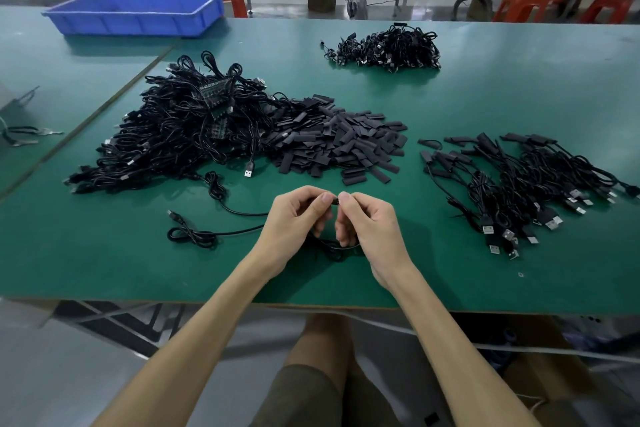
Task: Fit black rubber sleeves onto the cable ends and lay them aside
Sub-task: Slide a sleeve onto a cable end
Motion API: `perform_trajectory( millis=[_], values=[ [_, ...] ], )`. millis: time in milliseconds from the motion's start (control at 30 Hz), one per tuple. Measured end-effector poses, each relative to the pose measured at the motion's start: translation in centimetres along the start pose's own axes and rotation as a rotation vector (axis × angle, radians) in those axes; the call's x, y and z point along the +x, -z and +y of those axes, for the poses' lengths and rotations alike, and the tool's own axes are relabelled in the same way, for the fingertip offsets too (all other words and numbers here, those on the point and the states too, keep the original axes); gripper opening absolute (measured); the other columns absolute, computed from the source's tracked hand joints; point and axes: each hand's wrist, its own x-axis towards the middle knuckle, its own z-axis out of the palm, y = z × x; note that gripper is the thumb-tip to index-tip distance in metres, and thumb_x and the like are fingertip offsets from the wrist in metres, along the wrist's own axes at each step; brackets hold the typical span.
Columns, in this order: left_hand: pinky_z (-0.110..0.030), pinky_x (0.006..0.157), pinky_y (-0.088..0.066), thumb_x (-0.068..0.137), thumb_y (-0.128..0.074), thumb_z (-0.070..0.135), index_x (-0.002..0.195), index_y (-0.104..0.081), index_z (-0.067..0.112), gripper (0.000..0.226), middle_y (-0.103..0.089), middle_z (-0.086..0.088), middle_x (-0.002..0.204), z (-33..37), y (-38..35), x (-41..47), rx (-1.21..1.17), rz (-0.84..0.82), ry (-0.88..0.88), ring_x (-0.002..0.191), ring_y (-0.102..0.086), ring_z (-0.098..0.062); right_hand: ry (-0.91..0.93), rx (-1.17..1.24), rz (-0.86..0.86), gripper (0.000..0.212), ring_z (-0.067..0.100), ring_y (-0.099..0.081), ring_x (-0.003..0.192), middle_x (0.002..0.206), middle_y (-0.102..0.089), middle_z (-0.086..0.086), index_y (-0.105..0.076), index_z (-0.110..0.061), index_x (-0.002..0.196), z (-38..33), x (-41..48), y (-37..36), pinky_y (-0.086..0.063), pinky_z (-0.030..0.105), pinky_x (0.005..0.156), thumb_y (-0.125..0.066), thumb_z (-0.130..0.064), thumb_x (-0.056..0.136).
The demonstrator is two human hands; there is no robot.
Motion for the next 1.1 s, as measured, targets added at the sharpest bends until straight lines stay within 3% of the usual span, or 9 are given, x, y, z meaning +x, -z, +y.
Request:
perform_trajectory(
  millis=[533,667,900,1100],
  values=[
    [-0.022,0.056,-0.045,0.104,-0.057,0.017,0.103,-0.071,0.005,0.019,-0.062,0.000,0.073,0.26,0.05,-0.08,-0.034,0.021,0.000,0.059,-0.051,-0.011,-0.021,0.018,0.021,0.041,0.016,-0.056,0.051,0.058,-0.062,0.008,-0.067,-0.008,0.073,-0.25,0.03,-0.24,-0.046,0.023,0.049,-0.054,-0.025,0.108],
    [-0.024,0.061,-0.049,0.100,-0.063,0.017,0.114,-0.070,0.007,0.019,-0.067,-0.003,0.078,0.34,0.20,-0.07,-0.136,0.034,0.018,0.064,-0.056,-0.013,-0.033,0.015,0.065,0.039,0.016,-0.057,0.053,0.061,-0.064,0.008,-0.065,-0.007,0.075,-0.21,0.09,-0.16,-0.047,0.024,0.051,-0.052,-0.023,0.108],
    [-0.028,0.066,-0.055,0.103,-0.057,0.009,0.126,-0.066,0.005,0.025,-0.074,-0.014,0.098,0.28,0.22,-0.05,-0.225,0.084,-0.011,0.073,-0.065,-0.020,-0.031,0.003,0.069,0.039,0.015,-0.058,0.054,0.062,-0.066,0.007,-0.065,-0.007,0.077,-0.11,0.06,-0.16,-0.047,0.023,0.052,-0.051,-0.024,0.109],
    [-0.027,0.067,-0.056,0.102,-0.058,0.010,0.131,-0.066,0.006,0.030,-0.075,-0.010,0.093,0.17,0.20,0.05,-0.236,0.108,0.004,0.072,-0.066,-0.018,-0.030,0.005,0.051,0.039,0.016,-0.057,0.054,0.062,-0.066,0.006,-0.065,-0.007,0.076,-0.11,0.15,-0.16,-0.046,0.022,0.051,-0.052,-0.024,0.109]
  ],
)
